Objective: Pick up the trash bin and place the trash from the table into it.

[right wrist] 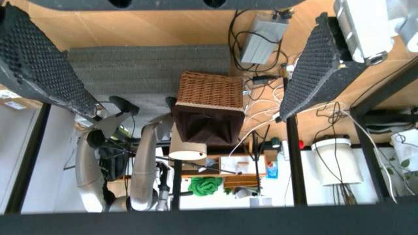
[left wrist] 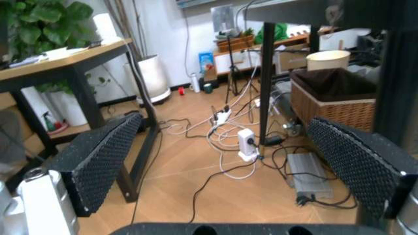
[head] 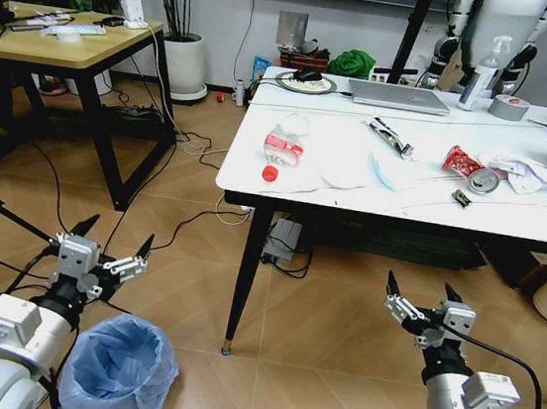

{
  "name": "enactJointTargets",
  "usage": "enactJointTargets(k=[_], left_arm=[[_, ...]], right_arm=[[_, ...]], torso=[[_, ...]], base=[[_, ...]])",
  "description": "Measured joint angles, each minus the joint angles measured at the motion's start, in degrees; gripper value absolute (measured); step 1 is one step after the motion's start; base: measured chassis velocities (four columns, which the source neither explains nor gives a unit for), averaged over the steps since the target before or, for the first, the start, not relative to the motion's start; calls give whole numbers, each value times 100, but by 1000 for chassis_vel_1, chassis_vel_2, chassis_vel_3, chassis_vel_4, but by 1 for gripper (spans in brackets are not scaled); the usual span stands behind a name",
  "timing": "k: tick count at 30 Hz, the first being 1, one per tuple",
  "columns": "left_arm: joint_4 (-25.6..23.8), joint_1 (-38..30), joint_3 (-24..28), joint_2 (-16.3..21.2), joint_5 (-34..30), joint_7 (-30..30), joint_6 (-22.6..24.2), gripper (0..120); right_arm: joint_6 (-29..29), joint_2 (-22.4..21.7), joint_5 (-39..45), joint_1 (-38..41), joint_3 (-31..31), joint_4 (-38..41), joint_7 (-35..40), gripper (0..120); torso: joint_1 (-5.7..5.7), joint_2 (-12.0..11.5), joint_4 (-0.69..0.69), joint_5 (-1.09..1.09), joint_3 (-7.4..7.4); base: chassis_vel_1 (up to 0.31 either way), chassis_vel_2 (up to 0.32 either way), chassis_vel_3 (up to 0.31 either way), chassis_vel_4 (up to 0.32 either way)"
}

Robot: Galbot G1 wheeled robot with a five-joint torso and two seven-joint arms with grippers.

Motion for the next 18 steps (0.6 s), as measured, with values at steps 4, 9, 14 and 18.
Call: enactJointTargets(k=[4, 9, 14, 18], left_arm=[[101, -100, 33, -125, 130, -53, 24, 100], [152, -262, 50, -144, 267, -96, 85, 100], [160, -333, 42, -63, 225, -154, 70, 100], [236, -412, 60, 25, 165, -208, -17, 100]], right_arm=[[314, -162, 130, -102, 35, -164, 56, 100], [431, -203, 199, -184, 21, -165, 8, 100], [471, -81, 104, -286, -19, -130, -78, 100], [489, 36, 24, -244, -22, -150, -88, 100]], torso=[[-40, -112, 0, 0, -72], [-72, -224, 0, 0, -151], [-107, -326, 0, -1, -218], [-143, -428, 1, 0, -286]], base=[[0, 0, 0, 0], [0, 0, 0, 0], [0, 0, 0, 0], [0, 0, 0, 0]])
